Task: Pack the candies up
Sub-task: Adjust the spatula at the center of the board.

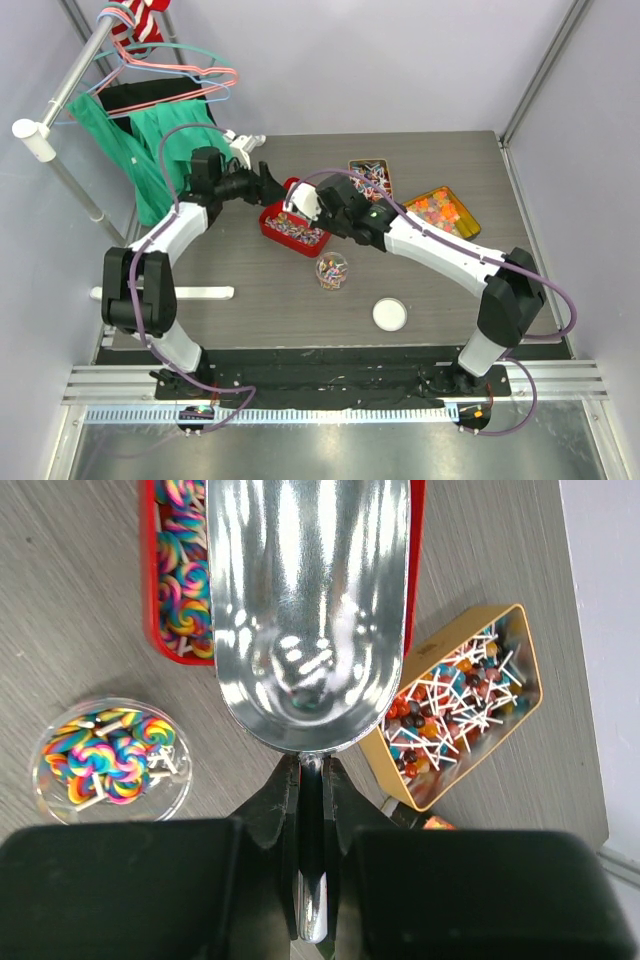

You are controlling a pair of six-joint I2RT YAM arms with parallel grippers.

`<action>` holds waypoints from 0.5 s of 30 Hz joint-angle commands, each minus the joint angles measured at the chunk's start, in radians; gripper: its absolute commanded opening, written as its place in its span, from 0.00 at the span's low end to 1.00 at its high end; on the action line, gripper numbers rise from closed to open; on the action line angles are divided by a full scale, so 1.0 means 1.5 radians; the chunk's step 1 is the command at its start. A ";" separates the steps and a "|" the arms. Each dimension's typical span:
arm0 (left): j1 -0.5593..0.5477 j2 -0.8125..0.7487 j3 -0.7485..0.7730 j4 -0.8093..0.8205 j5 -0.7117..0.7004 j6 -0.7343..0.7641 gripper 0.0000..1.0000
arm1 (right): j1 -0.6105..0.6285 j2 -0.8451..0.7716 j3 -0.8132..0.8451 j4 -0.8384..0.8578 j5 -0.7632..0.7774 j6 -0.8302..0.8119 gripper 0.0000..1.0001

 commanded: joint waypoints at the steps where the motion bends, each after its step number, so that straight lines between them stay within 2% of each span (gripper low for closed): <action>1: 0.001 0.020 0.026 0.012 0.090 -0.056 0.69 | 0.012 -0.019 0.007 0.034 0.005 0.008 0.01; 7: 0.001 0.042 0.034 0.031 0.140 -0.090 0.58 | 0.029 -0.028 0.009 0.036 0.008 0.008 0.01; 8: 0.001 0.043 0.033 0.035 0.154 -0.094 0.50 | 0.029 -0.029 0.008 0.037 0.009 0.008 0.01; 10: 0.001 0.050 0.032 0.039 0.169 -0.103 0.43 | 0.030 -0.029 0.005 0.043 0.013 0.004 0.01; 11: 0.001 0.052 0.033 0.039 0.190 -0.105 0.33 | 0.030 -0.029 0.002 0.045 0.019 0.003 0.01; 13: 0.001 0.061 0.036 0.039 0.210 -0.114 0.28 | 0.030 -0.032 -0.007 0.055 0.024 -0.004 0.01; 15: 0.001 0.070 0.043 0.040 0.240 -0.121 0.18 | 0.031 -0.034 -0.011 0.059 0.026 -0.005 0.01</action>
